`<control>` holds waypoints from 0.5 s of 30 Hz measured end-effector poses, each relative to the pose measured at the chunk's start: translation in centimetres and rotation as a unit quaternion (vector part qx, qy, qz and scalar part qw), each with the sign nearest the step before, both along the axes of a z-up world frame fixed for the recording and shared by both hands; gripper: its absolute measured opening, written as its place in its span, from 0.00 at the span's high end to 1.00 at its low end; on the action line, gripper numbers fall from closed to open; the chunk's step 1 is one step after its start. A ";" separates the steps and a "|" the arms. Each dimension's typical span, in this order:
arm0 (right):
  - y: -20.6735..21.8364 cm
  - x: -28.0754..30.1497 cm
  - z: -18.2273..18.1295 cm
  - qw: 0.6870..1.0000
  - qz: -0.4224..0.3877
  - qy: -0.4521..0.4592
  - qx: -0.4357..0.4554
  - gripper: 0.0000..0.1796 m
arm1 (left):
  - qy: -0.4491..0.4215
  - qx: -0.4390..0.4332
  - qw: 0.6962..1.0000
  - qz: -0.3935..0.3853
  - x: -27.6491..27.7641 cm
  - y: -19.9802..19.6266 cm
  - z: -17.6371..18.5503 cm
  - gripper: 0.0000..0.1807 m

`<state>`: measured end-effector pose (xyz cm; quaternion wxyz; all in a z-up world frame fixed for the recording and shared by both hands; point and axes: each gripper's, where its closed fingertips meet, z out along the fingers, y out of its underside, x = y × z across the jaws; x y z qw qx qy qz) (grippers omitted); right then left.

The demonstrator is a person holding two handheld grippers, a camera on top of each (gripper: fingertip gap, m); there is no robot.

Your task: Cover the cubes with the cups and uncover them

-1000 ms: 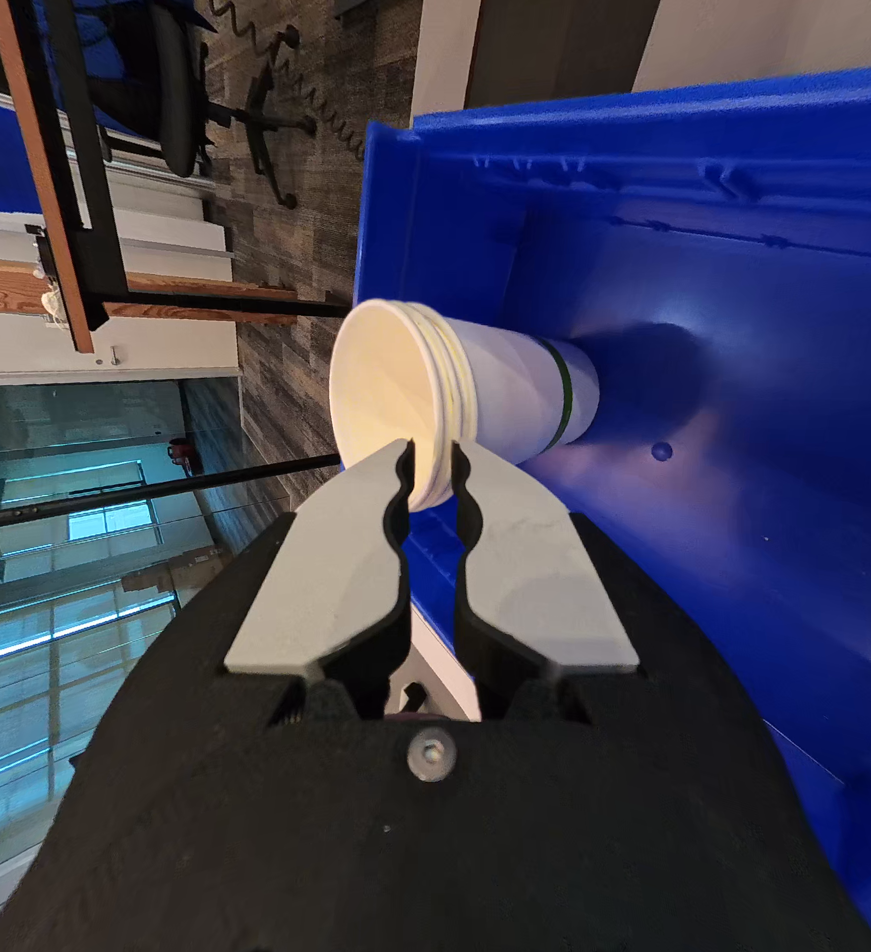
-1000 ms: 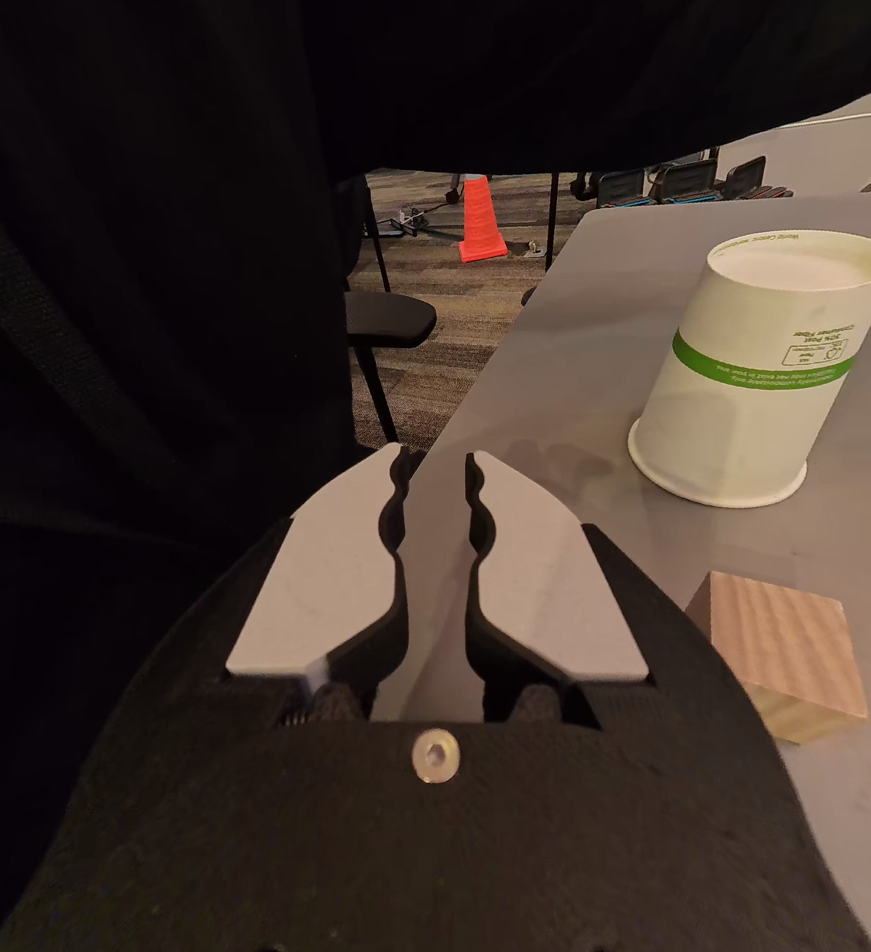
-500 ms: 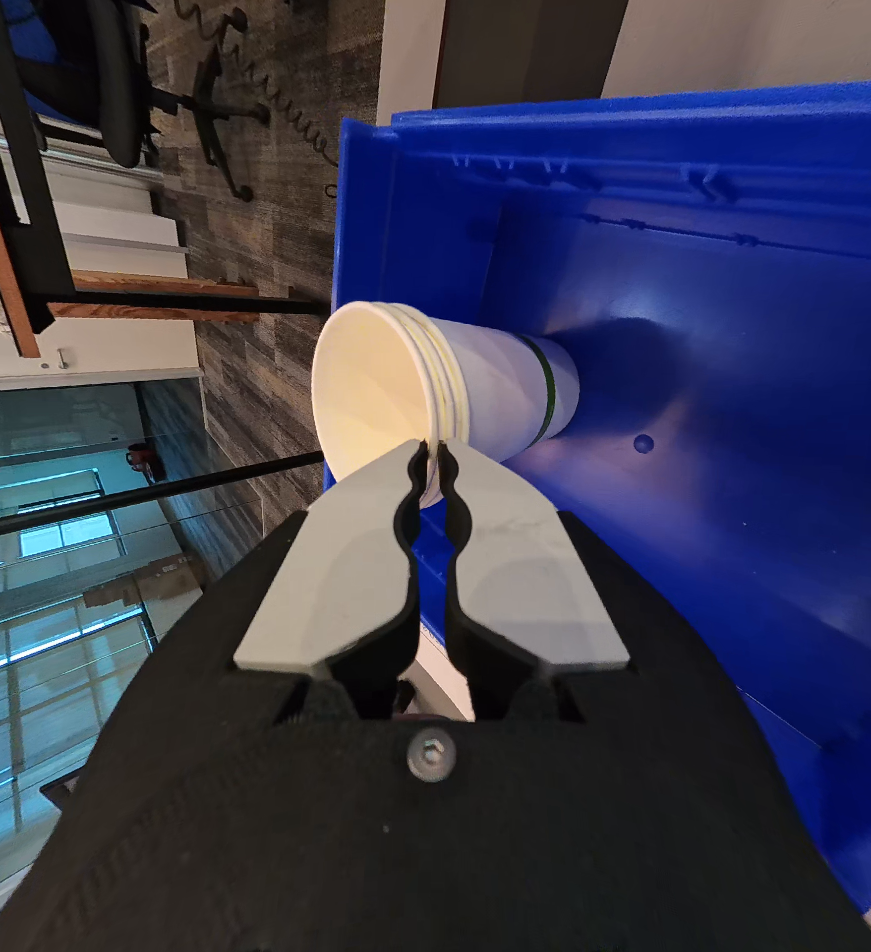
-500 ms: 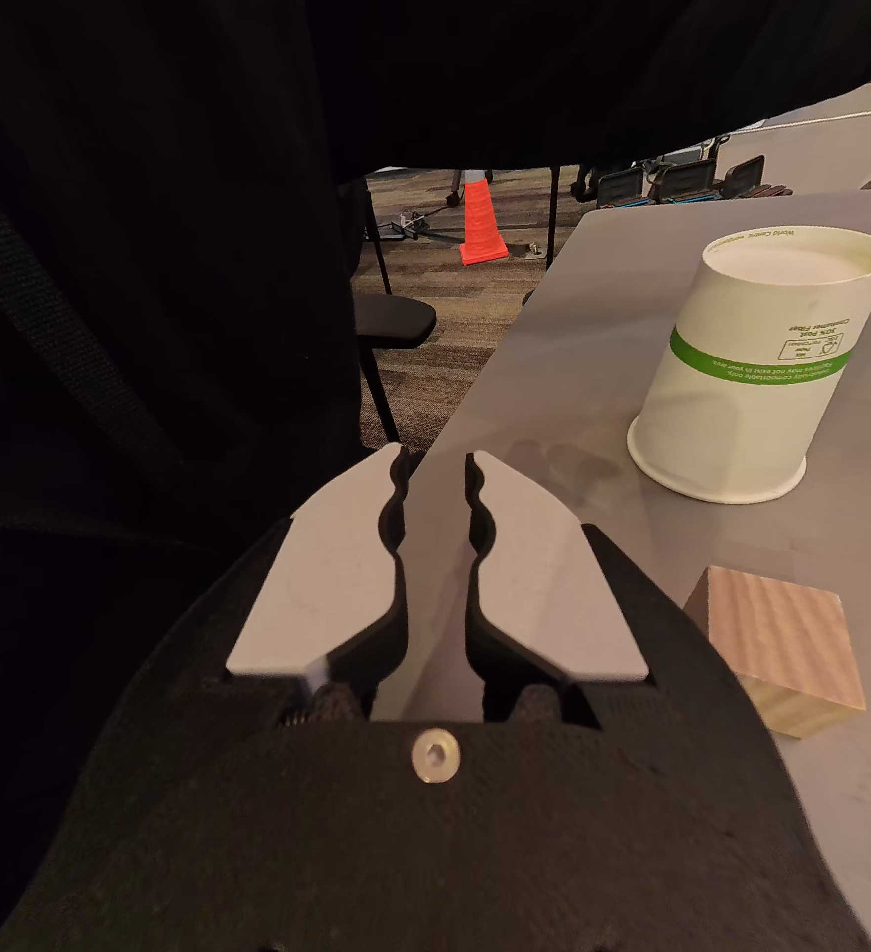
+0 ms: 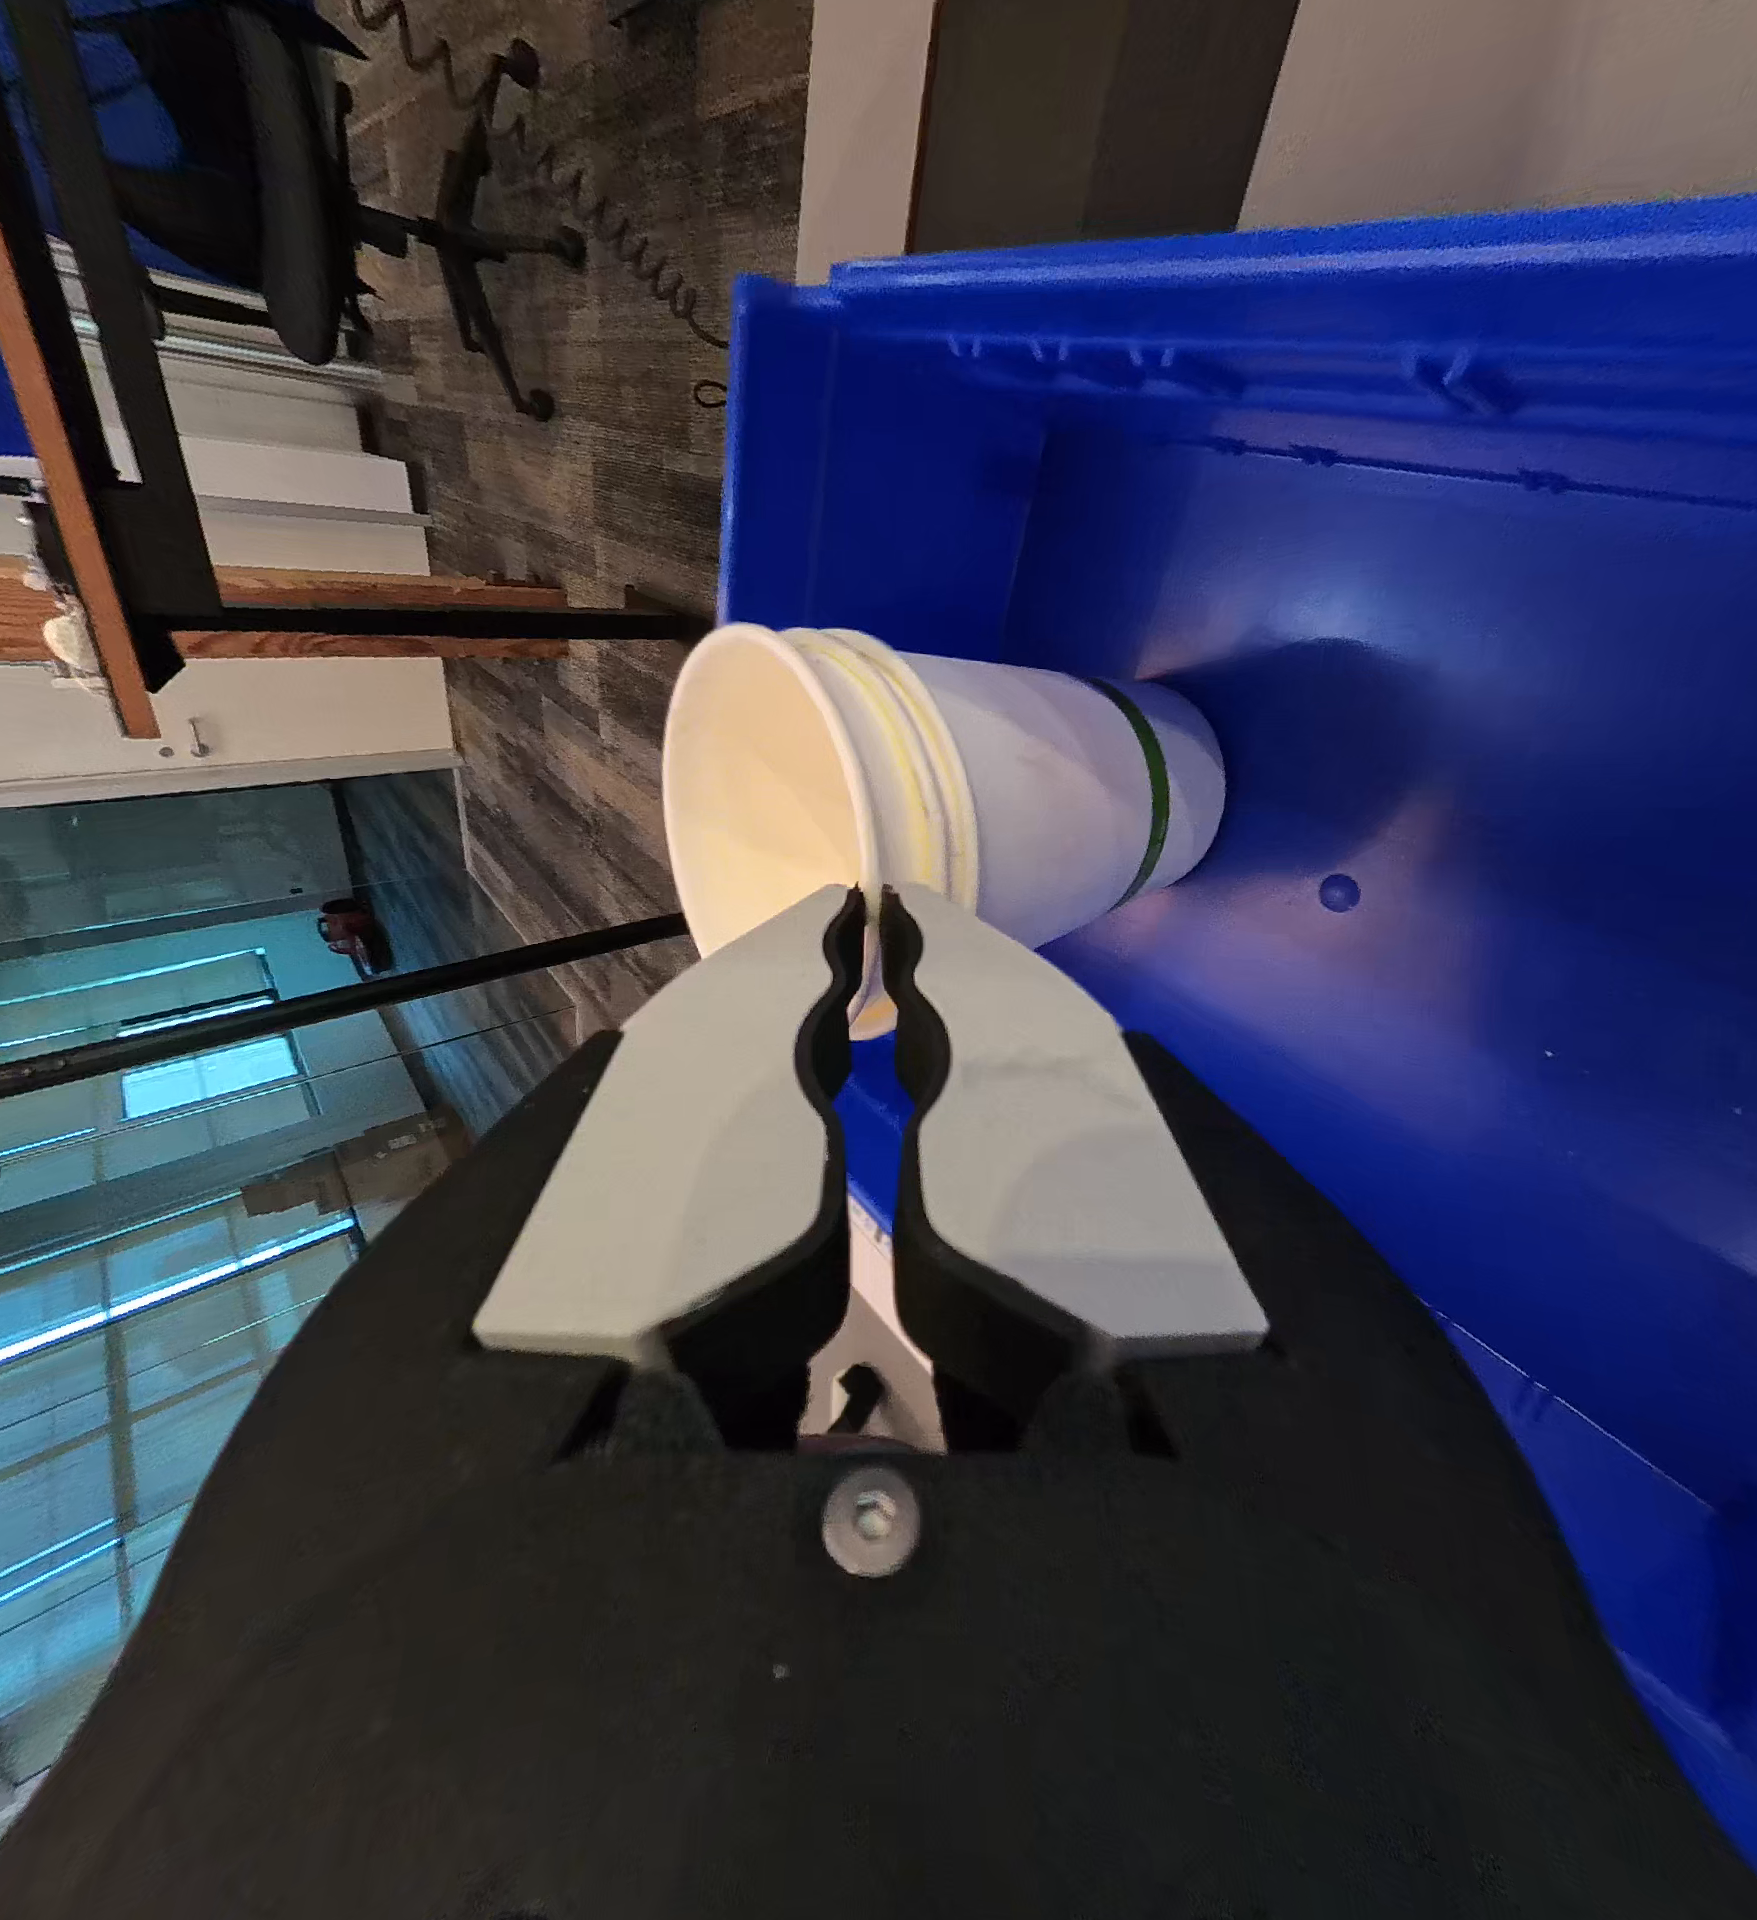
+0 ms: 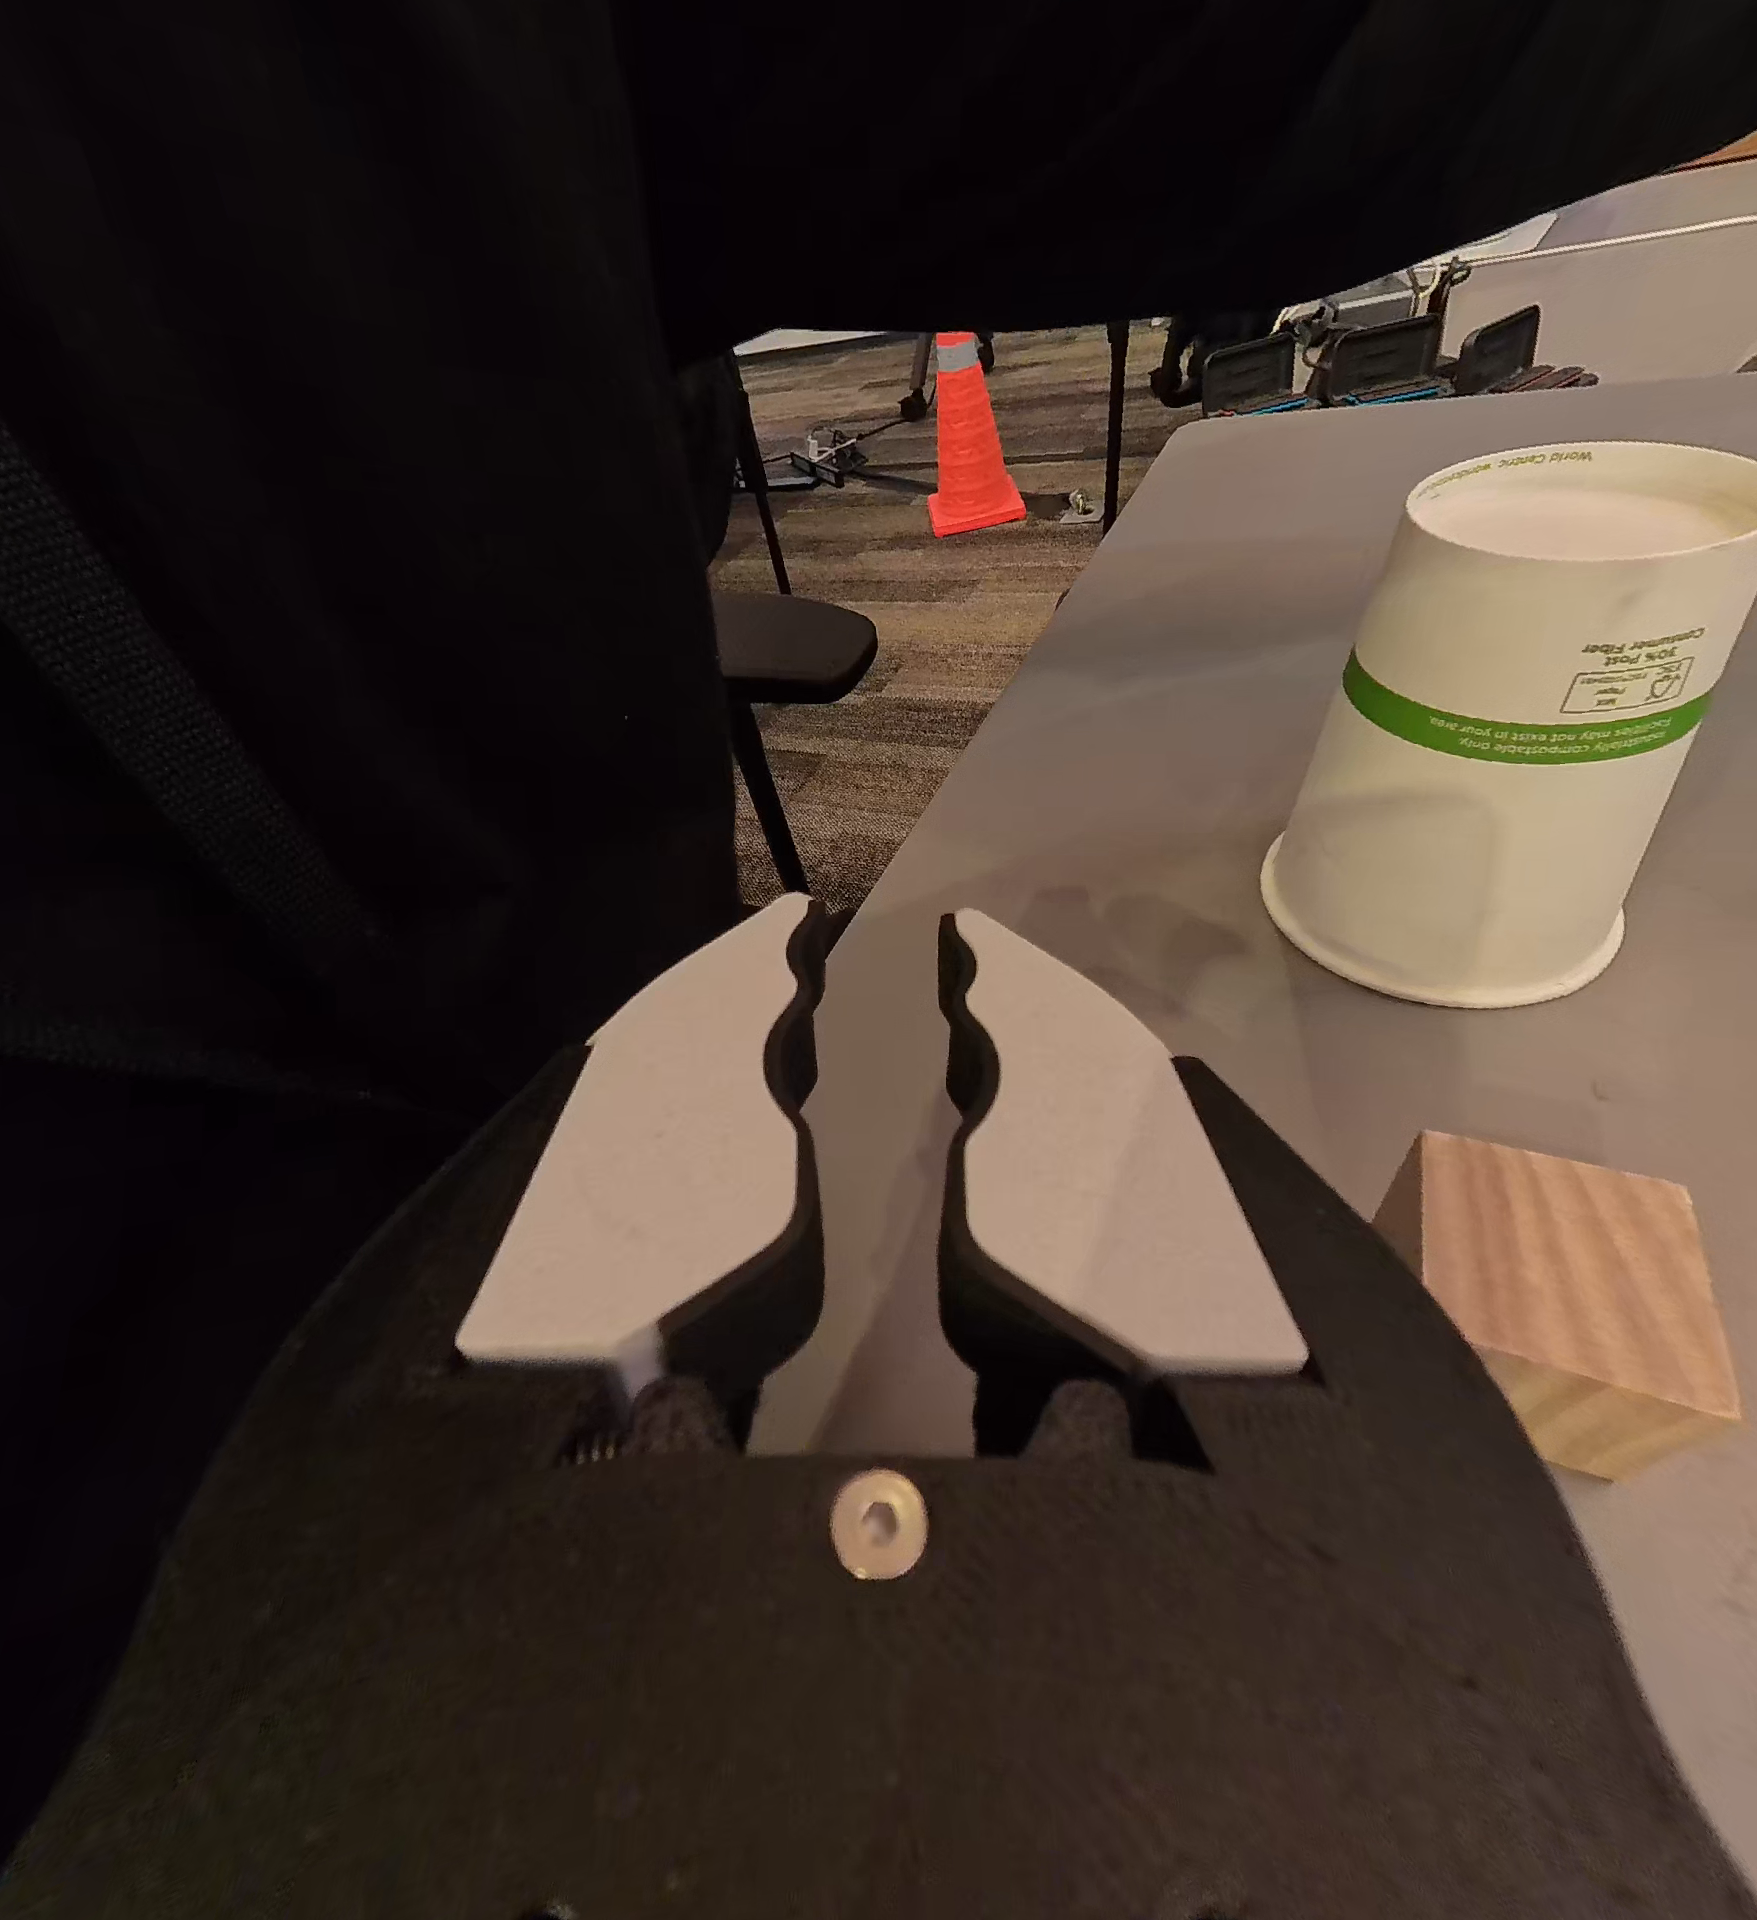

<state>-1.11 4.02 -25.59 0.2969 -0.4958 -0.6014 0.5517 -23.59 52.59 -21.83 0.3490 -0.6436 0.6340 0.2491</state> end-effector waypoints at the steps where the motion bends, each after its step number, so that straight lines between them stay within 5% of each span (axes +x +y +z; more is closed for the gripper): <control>1: 0.0 0.0 0.0 1.000 0.000 0.000 0.000 0.89 | 0.001 0.011 1.000 0.000 0.0 0.1 0.3 0.98; 15: 0.0 0.0 0.1 1.000 -0.003 0.002 0.005 0.89 | -0.008 0.084 0.996 -0.003 0.3 -0.5 4.5 0.98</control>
